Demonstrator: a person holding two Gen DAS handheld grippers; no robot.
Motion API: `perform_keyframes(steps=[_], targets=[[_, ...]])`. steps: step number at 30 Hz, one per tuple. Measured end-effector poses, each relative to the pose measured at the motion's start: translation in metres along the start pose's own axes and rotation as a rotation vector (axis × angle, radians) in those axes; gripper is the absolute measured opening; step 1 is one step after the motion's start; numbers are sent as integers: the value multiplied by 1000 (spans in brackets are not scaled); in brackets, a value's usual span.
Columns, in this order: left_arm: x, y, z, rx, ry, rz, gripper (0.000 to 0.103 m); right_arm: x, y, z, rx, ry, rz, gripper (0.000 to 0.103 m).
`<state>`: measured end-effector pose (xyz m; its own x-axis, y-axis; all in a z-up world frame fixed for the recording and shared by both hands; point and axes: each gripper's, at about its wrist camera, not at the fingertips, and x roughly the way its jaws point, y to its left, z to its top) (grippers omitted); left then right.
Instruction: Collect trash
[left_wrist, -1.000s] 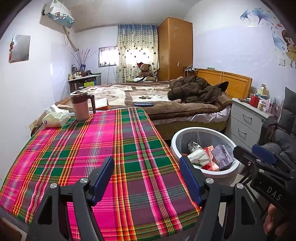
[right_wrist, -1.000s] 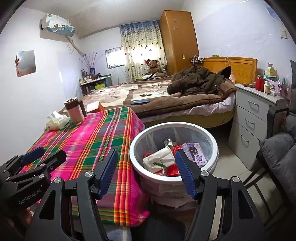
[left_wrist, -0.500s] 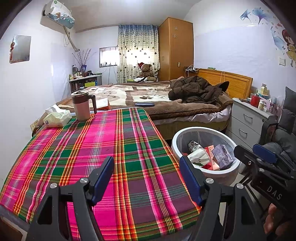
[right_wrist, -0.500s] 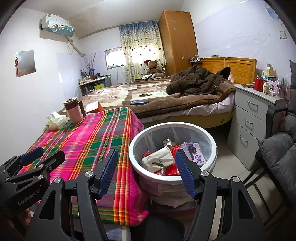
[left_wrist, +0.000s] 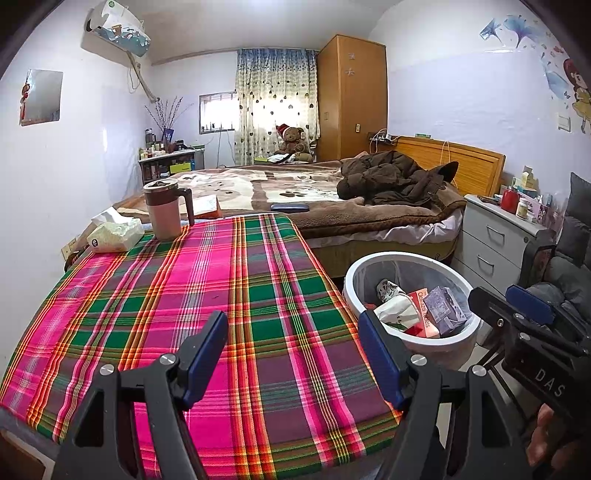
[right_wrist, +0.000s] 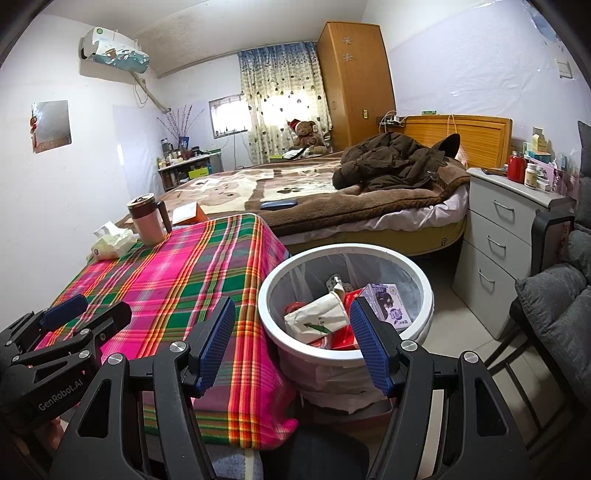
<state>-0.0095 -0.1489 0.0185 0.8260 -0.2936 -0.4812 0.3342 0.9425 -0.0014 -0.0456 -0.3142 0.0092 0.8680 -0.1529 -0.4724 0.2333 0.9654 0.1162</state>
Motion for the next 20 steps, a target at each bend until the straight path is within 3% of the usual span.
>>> perform_keyframes(steps=[20], targets=[[-1, 1, -4, -5, 7, 1, 74, -1, 2, 0, 1, 4, 3, 66]])
